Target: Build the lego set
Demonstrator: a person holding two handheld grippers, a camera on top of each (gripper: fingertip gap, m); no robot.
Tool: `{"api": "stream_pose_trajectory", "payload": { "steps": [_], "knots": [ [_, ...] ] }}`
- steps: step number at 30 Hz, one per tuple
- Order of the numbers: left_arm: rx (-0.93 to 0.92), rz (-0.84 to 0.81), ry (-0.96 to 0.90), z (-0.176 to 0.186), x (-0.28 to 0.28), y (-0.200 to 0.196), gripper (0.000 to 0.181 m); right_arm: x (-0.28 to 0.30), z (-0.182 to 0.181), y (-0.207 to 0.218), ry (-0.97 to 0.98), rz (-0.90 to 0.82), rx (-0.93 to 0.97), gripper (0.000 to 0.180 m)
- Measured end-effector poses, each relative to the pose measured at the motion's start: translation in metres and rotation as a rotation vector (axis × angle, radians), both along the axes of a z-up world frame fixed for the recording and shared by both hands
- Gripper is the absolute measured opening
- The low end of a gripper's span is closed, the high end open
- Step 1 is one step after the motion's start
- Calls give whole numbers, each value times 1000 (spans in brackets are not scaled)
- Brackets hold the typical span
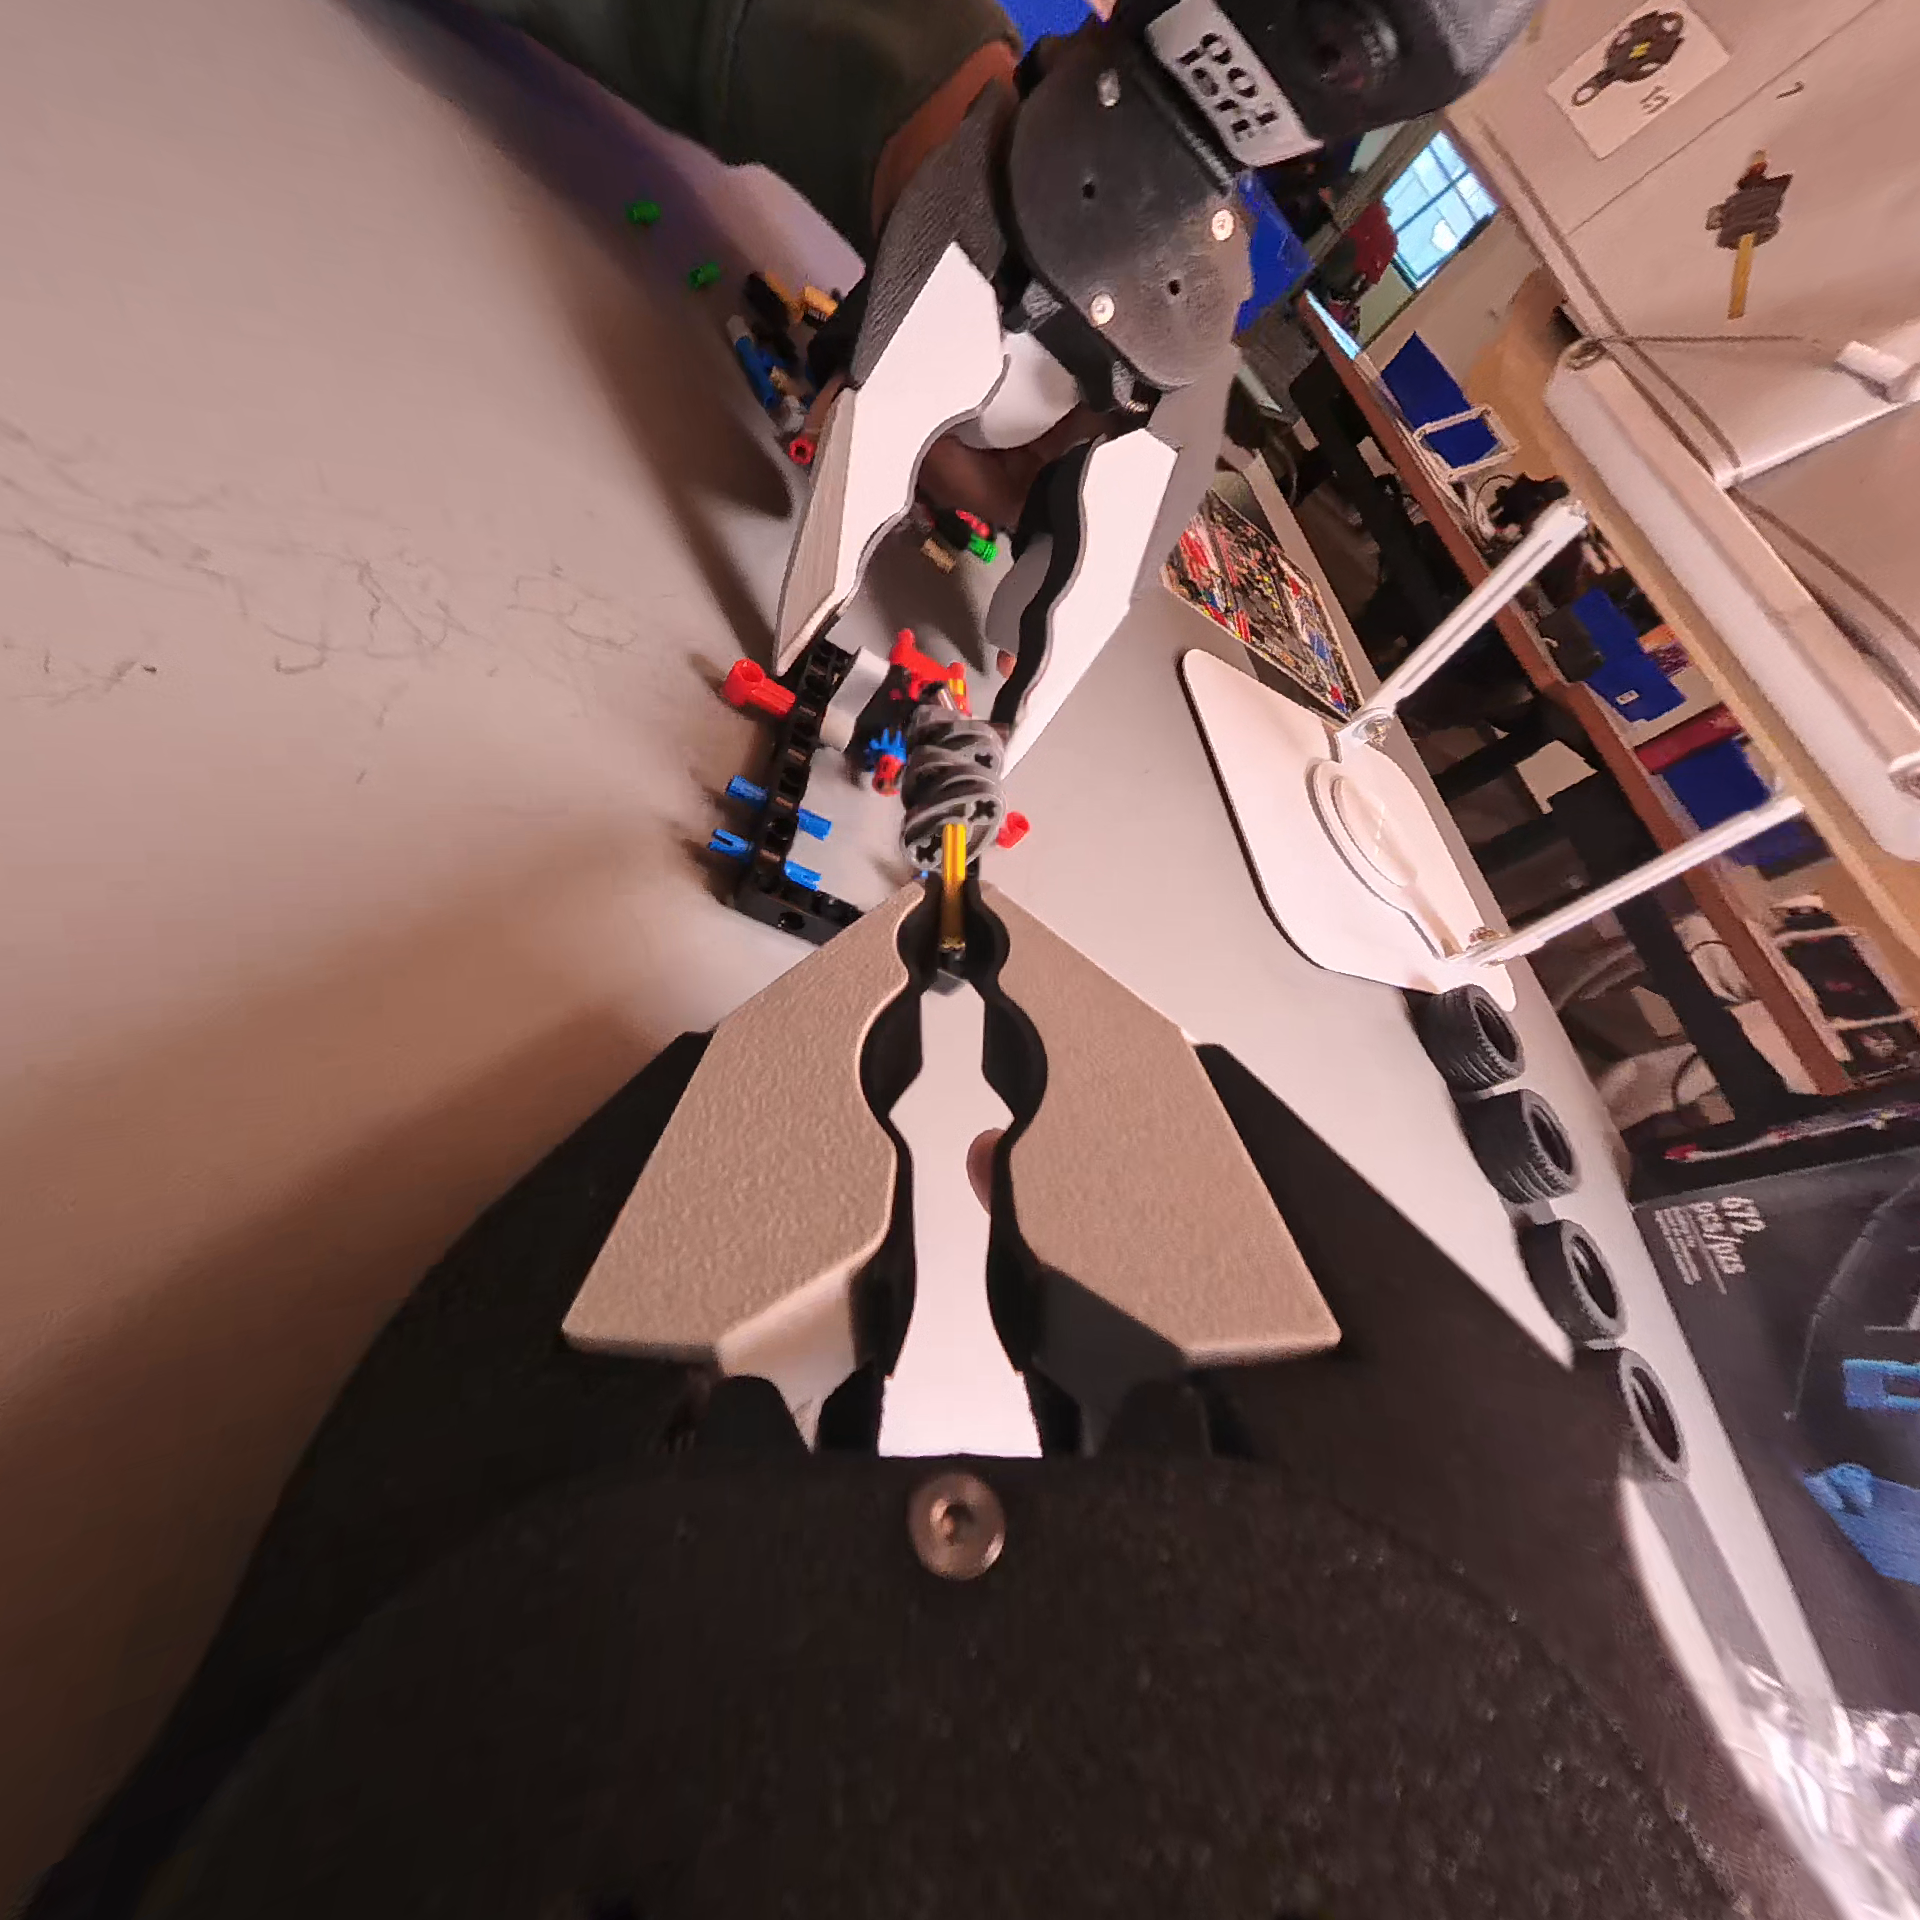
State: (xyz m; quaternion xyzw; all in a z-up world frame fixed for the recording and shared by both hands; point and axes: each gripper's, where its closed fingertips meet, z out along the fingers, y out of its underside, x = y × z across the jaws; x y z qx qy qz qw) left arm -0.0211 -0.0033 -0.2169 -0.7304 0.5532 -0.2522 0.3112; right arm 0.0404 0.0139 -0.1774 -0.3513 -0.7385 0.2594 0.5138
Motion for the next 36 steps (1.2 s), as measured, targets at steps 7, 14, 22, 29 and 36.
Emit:
{"api": "stream_pose_trajectory", "payload": {
  "steps": [7,14,22,29,36],
  "knots": [
    [-62,17,-56,6,2,0,59,4,18,9,16,31,-273,2],
    [-115,80,-122,12,-5,4,59,3,31,20,41,35,-479,2],
    [-50,46,-21,1,-5,4,59,-2,18,14,-44,45,-440,2],
    [-32,67,-89,15,-5,4,69,-2,18,13,-56,54,-468,2],
    [-12,80,-313,61,11,1,44,0,45,5,47,149,-714,2]
  ]
}}
